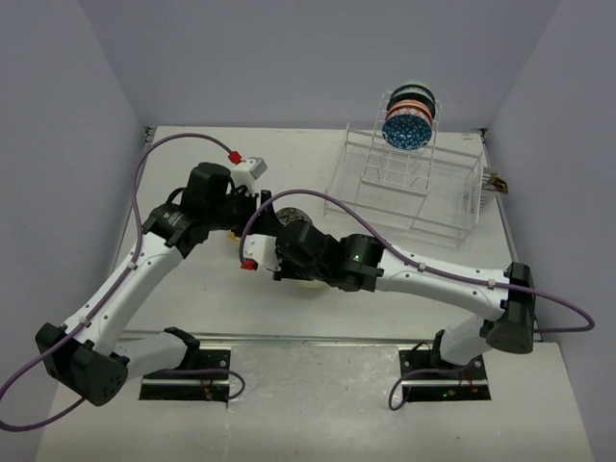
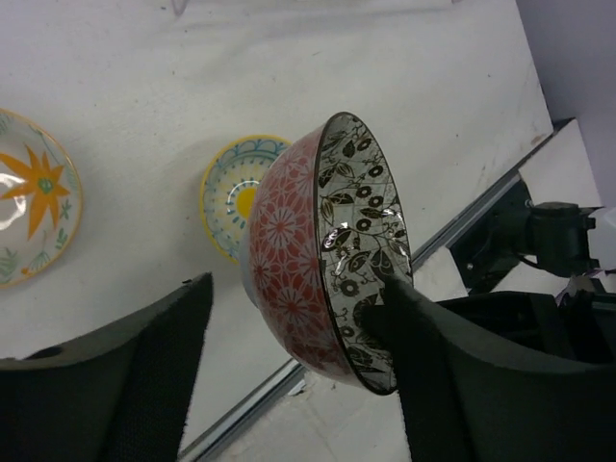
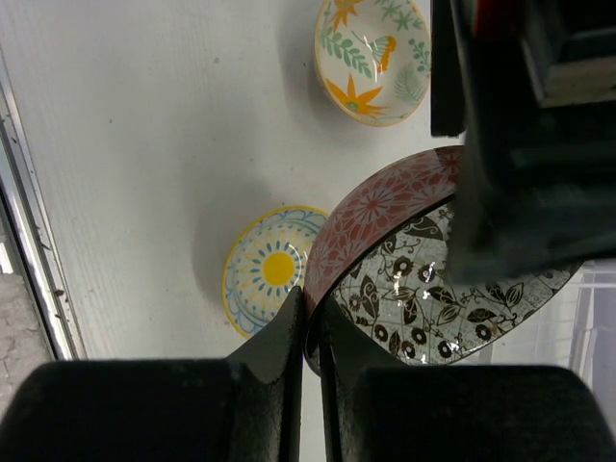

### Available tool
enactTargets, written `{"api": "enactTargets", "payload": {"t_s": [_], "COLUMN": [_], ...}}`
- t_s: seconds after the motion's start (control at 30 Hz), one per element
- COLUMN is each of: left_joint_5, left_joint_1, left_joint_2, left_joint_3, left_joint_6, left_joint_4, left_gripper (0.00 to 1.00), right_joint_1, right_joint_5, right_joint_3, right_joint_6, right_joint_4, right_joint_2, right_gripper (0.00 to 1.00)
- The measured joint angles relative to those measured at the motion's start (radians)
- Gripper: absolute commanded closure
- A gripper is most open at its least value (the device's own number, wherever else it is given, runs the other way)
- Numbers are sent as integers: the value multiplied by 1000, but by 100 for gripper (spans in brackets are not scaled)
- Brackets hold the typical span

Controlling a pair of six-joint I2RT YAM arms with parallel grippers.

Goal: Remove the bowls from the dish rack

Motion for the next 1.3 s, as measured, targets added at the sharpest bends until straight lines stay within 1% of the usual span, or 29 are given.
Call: {"api": "enactTargets", "payload": {"t_s": [0.03,0.07,0.13,0.23,0.33,0.37,0.4,0.43,0.47,0.5,0.63,0.73,0.83,0.93,1.17,1.3], "left_joint_5": [-11,-21,-74,-116,-132,-136,-144,-154,-175,-208,-365,-414,-425,-452,-465,-459], "left_joint_1": [-5,-10,-16,-19,-24,-24,-24,-24,-24,-24,-12,43,153,238,278,285], "left_joint_2": [8,16,31,55,61,61,61,61,61,61,63,84,120,181,352,383], "left_joint_3": [-2,-2,-2,-3,-3,-3,-3,-3,-3,-6,-28,-48,-92,-111,-119,-147], "left_joint_6": [1,3,17,19,19,19,19,20,20,20,4,-31,-79,-122,-168,-187], "left_joint_4": [-5,-11,-14,-25,-18,-15,-13,-11,-12,-14,-19,5,70,113,210,239], "left_gripper": [65,76,88,100,100,100,100,100,100,100,100,100,100,100,100,100], "right_joint_1": [0,1,6,25,28,28,27,27,27,25,13,11,11,11,8,8], "right_joint_5": [6,13,22,31,37,38,39,42,55,71,120,155,200,231,299,349], "right_joint_3": [8,13,20,27,27,27,26,24,19,10,-45,-114,-204,-328,-520,-656], "right_joint_6": [-1,-5,-13,-23,-27,-28,-29,-26,-21,-21,2,35,80,154,387,465], "right_joint_4": [-8,-16,-16,9,26,30,35,45,60,80,145,200,276,346,463,521], "right_joint_2": [10,20,33,36,37,37,37,37,35,29,-19,-88,-185,-347,-633,-842], "right_gripper": [100,100,100,100,100,98,81,60,33,2,1,1,1,1,1,1]}}
